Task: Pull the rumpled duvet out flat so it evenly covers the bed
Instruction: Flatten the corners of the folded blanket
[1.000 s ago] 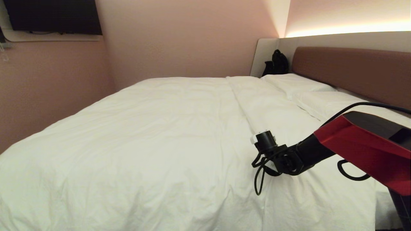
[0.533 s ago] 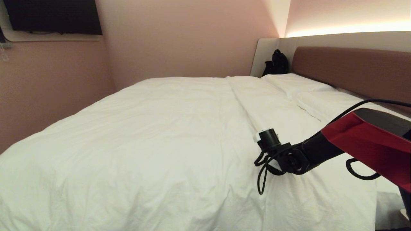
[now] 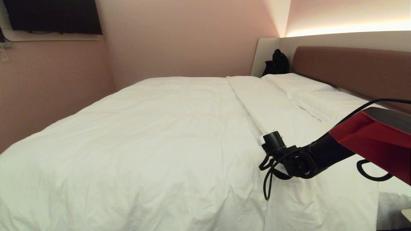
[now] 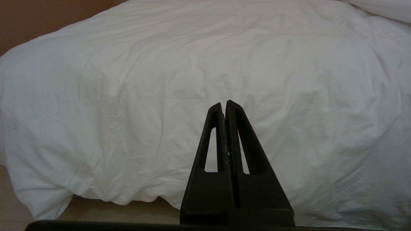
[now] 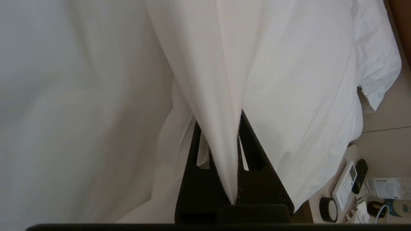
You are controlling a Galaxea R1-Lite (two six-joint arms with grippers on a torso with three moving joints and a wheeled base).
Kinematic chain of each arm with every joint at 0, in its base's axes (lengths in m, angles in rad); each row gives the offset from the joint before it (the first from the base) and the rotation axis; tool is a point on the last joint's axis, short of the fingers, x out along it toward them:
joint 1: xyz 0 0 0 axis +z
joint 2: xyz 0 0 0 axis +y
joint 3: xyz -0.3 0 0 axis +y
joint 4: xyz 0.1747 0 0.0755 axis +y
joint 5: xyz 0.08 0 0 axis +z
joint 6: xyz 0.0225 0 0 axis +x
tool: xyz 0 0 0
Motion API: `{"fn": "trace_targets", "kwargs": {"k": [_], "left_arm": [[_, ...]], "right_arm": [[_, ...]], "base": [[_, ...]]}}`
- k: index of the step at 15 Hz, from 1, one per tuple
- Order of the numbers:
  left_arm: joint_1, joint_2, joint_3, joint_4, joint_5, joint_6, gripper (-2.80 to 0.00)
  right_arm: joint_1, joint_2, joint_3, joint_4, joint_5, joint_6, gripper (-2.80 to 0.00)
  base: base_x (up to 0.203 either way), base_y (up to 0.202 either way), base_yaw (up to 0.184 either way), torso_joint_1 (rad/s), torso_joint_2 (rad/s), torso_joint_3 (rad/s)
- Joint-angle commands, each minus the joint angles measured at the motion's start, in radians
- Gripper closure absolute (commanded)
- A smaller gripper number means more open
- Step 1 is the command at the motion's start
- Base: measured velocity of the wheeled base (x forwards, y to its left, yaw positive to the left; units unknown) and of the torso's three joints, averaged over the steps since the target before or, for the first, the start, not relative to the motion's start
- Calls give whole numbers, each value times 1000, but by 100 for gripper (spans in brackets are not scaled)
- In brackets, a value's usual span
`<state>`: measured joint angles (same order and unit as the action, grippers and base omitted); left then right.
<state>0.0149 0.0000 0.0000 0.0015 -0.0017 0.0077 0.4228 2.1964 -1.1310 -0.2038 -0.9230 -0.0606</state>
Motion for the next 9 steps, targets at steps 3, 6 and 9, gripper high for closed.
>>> {"fn": "trace_targets", "kwargs": {"k": [3, 6, 9], "left_arm": [[0, 0, 0, 0, 0, 0, 0], [0, 0, 0, 0, 0, 0, 0], [0, 0, 0, 0, 0, 0, 0]], "right_arm": [[1, 0, 13, 0, -2, -1, 0], [1, 9, 5, -1, 0, 3, 0], [1, 10, -8, -4, 4, 4, 0]], "base": [[0, 0, 0, 0, 0, 0], [0, 0, 0, 0, 0, 0], [0, 0, 0, 0, 0, 0]]}}
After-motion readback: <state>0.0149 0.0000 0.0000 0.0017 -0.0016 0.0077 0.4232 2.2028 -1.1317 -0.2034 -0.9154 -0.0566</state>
